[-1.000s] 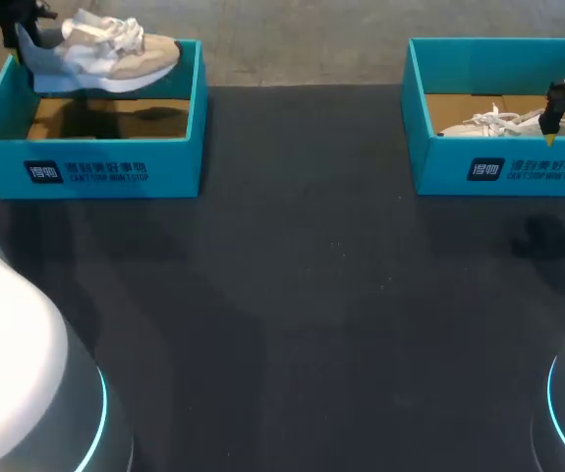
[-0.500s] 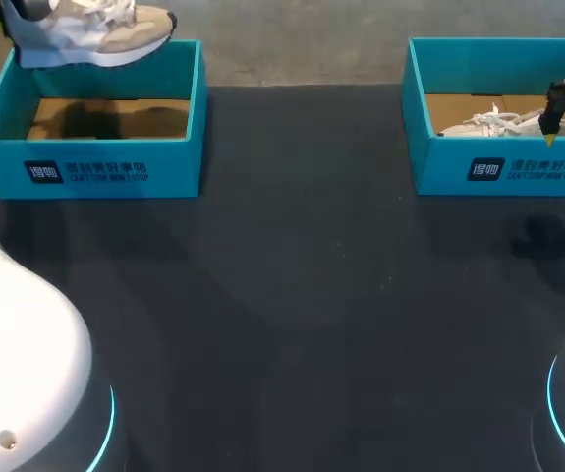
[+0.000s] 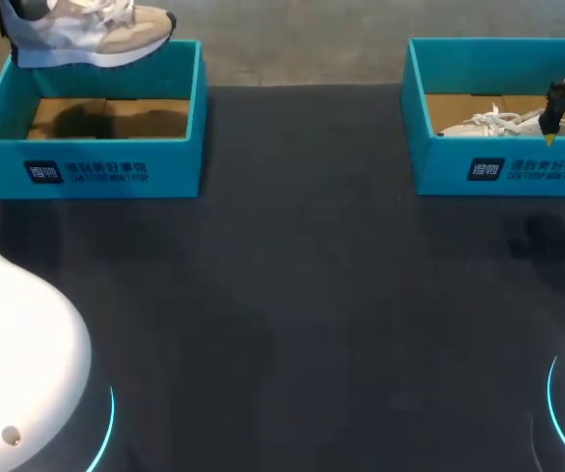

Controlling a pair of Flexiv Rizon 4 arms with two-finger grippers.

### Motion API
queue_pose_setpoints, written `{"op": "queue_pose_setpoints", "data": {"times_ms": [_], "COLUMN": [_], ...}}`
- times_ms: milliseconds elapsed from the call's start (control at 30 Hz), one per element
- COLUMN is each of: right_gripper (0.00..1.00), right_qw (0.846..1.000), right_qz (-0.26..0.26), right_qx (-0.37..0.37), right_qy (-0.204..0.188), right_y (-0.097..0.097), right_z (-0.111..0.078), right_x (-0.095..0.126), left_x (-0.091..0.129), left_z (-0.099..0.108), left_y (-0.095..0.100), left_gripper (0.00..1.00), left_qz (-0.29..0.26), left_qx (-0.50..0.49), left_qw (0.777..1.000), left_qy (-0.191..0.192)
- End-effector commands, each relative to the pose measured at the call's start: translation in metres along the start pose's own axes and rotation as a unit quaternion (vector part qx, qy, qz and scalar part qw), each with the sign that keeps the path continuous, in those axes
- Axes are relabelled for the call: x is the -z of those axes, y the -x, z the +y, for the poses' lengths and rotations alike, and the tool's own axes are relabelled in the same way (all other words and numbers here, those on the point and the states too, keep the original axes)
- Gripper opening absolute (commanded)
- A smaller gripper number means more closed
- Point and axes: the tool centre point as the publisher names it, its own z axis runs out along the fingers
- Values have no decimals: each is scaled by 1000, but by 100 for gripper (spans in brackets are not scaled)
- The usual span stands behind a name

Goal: Take the shoe out of the shoebox, open the shoe tongue, remove and reinsert the insole, then place the shoe into the shoebox

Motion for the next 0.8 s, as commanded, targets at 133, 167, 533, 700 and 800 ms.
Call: {"op": "queue_pose_setpoints", "data": {"times_ms": [133, 167, 533, 700, 800], "right_gripper": [100, 100, 100, 100, 100], "right_qw": [1000, 1000, 1000, 1000, 1000], "right_qz": [-1, -1, -1, -1, -1], "right_qx": [0, 0, 0, 0, 0], "right_qy": [1, 1, 1, 1, 1], "right_y": [0, 0, 0, 0, 0], "right_z": [-1, -1, -1, -1, -1], "right_x": [-1, -1, -1, -1, -1], "left_x": [0, 0, 11, 18, 20], "left_z": [-5, -5, -26, -37, -40], "left_y": [1, 1, -3, -6, -9], "left_gripper": [0, 0, 0, 0, 0], "left_qz": [1, 1, 1, 15, 19], "left_qx": [0, 0, 21, 26, 29], "left_qw": [1000, 1000, 1000, 1000, 999], "left_qy": [7, 7, 3, -3, -3]}}
